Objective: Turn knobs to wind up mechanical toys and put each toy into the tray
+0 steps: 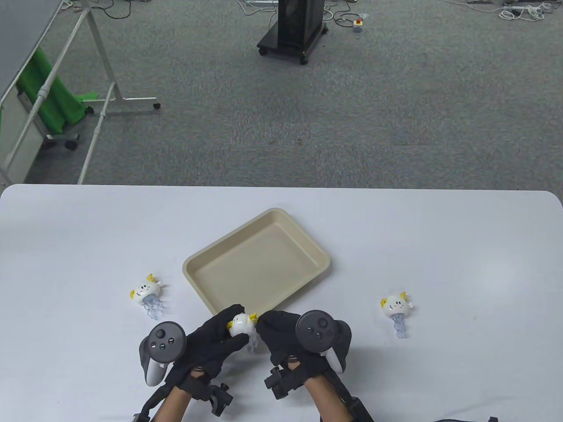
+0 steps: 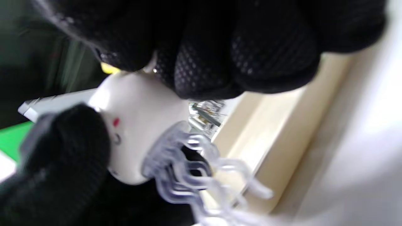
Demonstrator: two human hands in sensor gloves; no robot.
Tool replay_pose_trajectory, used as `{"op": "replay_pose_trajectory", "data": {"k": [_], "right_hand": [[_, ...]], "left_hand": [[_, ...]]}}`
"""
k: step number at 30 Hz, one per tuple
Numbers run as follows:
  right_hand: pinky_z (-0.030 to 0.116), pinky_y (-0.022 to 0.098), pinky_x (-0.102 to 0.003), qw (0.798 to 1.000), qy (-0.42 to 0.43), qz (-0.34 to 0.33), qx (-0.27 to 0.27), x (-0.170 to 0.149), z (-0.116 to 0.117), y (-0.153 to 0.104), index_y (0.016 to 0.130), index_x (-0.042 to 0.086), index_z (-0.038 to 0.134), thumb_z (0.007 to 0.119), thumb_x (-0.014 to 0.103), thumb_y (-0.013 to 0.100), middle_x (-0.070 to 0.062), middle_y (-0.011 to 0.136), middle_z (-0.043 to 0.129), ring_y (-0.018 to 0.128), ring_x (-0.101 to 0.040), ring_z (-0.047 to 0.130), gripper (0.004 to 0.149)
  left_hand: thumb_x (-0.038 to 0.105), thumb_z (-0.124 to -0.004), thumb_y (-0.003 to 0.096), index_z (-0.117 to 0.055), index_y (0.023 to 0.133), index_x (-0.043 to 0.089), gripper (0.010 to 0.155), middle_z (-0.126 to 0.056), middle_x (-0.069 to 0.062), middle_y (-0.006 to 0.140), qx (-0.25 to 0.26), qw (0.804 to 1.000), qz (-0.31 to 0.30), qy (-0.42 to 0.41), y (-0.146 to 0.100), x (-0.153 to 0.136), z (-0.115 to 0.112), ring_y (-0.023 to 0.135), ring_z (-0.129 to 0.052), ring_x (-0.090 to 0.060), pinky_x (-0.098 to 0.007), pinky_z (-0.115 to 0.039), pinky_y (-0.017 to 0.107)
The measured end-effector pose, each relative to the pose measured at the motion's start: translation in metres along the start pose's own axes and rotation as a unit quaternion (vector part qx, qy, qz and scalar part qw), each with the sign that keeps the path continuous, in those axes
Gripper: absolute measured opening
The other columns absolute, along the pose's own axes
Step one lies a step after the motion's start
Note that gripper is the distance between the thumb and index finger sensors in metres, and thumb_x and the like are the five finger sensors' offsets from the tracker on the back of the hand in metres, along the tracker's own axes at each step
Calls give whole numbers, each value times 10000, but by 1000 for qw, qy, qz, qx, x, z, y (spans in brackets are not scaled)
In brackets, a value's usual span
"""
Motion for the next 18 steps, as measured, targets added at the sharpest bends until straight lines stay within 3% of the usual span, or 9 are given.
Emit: {"op": "replay_pose_trajectory", "data": {"k": [5, 7, 14, 18], "right_hand": [[845, 141, -406, 977, 127, 173, 5, -29, 6, -2, 497, 51, 907, 803, 403, 404, -80, 296, 993, 129, -207, 961, 378], [847, 125, -399, 972, 137, 191, 1, -32, 7, -3, 482, 55, 905, 801, 402, 401, -70, 275, 992, 110, -197, 958, 371], [844, 218, -431, 984, 110, 129, 50, -28, 6, 1, 571, 67, 894, 786, 427, 428, -86, 397, 997, 225, -242, 979, 402], [822, 345, -493, 998, 19, 35, -42, -11, -7, -3, 691, 71, 876, 807, 479, 393, -145, 578, 981, 403, -332, 979, 510]], "left_hand": [[474, -892, 414, -721, 1093, 166, 766, -842, -87, 999, -5, 1000, -2, 21, 1, 2, -3, 866, -941, -334, -427, -856, 649], [478, -890, 415, -720, 1094, 169, 765, -843, -84, 999, -5, 1000, -2, 24, 1, 2, -4, 868, -941, -331, -426, -857, 649], [482, -898, 410, -735, 1083, 163, 762, -858, -88, 985, 4, 1000, 1, 20, 1, -1, 0, 849, -956, -332, -421, -868, 633], [485, -893, 415, -726, 1087, 162, 764, -853, -88, 989, 11, 1000, 13, -4, 0, -6, 3, 854, -950, -332, -420, -864, 637]]}}
Point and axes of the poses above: the tracker on the back of each hand, its own x axis roughly to the thumb side, its own y axis roughly from the wrist to the fingertips, z = x × y, the point moved 2 cm from there along y, roughly from the wrist to the fingertips
